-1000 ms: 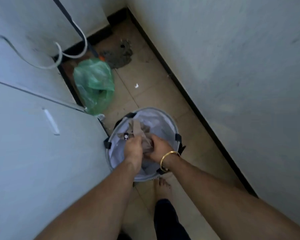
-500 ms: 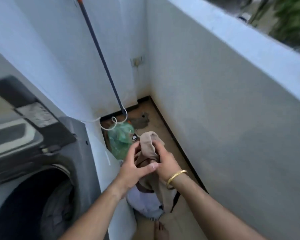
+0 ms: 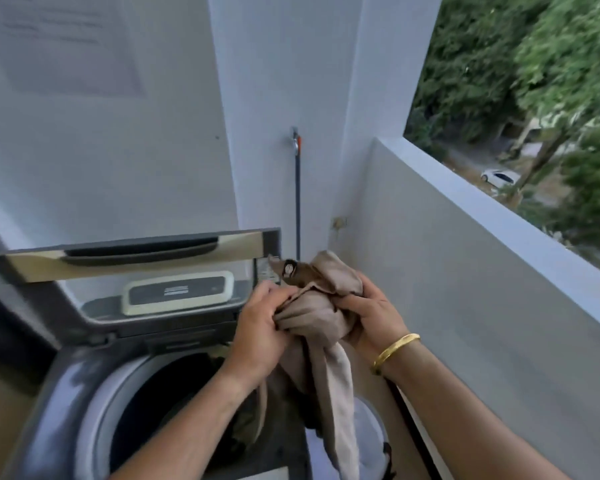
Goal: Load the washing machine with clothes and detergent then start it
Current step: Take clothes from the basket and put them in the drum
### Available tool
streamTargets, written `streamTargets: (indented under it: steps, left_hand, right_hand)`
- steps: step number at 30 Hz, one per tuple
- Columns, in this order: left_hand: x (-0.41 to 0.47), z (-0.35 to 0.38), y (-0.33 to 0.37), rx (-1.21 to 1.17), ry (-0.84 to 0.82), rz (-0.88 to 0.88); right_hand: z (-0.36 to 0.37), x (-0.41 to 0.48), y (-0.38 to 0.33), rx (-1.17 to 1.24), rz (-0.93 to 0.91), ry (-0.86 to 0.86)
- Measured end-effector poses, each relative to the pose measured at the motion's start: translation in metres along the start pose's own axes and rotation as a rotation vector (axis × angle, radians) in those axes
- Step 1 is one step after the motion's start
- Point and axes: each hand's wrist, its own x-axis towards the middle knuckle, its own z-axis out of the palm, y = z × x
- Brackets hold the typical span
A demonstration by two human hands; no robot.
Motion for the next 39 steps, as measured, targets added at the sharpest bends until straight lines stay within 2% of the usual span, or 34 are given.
streamTargets:
  steps: [5, 10, 12, 14, 17, 19, 23, 25, 29, 33, 35, 37, 39]
  left_hand:
    - [0.002, -0.089, 0.007, 0.023, 0.155, 0.097]
    - [-0.008, -0.141, 0.014, -0.084, 0.222, 0.074]
    - [-0.020, -0.159, 0.008, -0.118, 0.145, 0.083]
    - [-0.034, -0.179, -0.008, -0.001, -0.035, 0.200]
    - [-0.051, -0.200, -0.033, 0.180, -0.362, 0.258]
    - [-0.055, -0.203, -0.043, 0.226, -0.426, 0.208]
    - [-0.049, -0.214, -0.061, 0.364, -0.248, 0.168]
    - [-0.046, -0.222, -0.072, 0.429, -0.226, 0.165]
    - [-0.046, -0.216, -0.083, 0.318, -0.199, 0.013]
    - [-0.051, -0.211, -0.127, 0.259, -0.109, -0.169]
    - [-0.055, -0.203, -0.150, 0.189, -0.017, -0.253]
    - [-0.060, -0.187, -0.164, 0.098, 0.086, -0.355]
    - [-0.071, -0.165, -0.172, 0.025, 0.167, -0.472]
  right_hand:
    - [0.079, -0.014, 0.024, -0.164, -0.125, 0.058]
    - [0.143, -0.028, 0.050, 0.068, 0.068, -0.033]
    - [0.158, -0.029, 0.057, 0.136, 0.093, -0.028]
    - [0.171, -0.024, 0.060, 0.188, 0.081, 0.021]
    - [0.183, -0.011, 0.071, 0.246, 0.250, 0.094]
    - [0.190, -0.007, 0.085, 0.228, 0.338, 0.111]
    - [0.196, 0.001, 0.117, 0.157, 0.459, 0.072]
    - [0.205, 0.001, 0.120, 0.077, 0.472, 0.018]
    - [0.208, 0.005, 0.123, -0.025, 0.448, 0.002]
    - [0.188, 0.010, 0.139, -0.310, 0.410, 0.085]
    - [0.168, 0.010, 0.155, -0.240, 0.452, 0.024]
    - [0.150, 0.011, 0.179, -0.095, 0.614, -0.126]
    - [0.148, 0.014, 0.201, 0.012, 0.626, -0.201]
